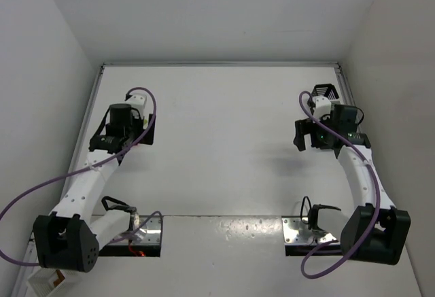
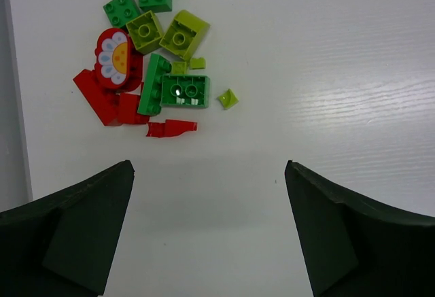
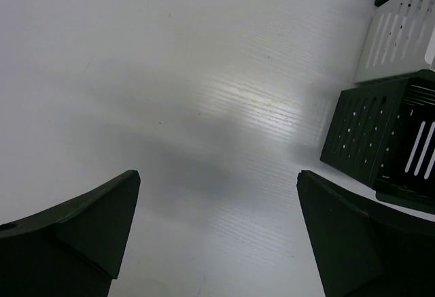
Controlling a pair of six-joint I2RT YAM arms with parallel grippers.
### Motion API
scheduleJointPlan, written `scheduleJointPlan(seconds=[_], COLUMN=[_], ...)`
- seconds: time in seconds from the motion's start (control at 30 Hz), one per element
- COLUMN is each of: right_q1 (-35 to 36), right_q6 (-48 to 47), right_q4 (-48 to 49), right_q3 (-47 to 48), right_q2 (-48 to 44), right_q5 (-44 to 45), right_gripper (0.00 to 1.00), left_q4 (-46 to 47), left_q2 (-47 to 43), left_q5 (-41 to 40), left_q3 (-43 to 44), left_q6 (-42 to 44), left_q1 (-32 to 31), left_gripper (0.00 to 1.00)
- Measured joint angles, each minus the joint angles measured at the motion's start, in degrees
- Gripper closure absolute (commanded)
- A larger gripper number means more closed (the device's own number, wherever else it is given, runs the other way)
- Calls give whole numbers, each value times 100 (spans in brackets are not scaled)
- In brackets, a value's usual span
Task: Sort the legos into containers by color
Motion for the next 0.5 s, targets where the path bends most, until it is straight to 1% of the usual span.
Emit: scheduleJointPlan(seconds=[0.13, 0.3, 0.4, 0.5], right_q1=[35, 44, 44, 44], right_q6=[17, 61, 81, 83], right_q4=[4, 0, -4, -11], right_q3=[0, 2, 2, 2], right_q2=[-61, 2, 111, 197], right_q5=[-138, -271, -372, -444], right_gripper=[0, 0, 0, 0], left_q4=[-122, -291, -348, -424], left_q2=[66, 118, 184, 306], left_q5=[162, 487, 673, 855], left_q3=[81, 365, 555, 625], left_q6=[76, 284, 470, 710], left_q1=[131, 538, 767, 1069], left_gripper=[0, 0, 5, 7])
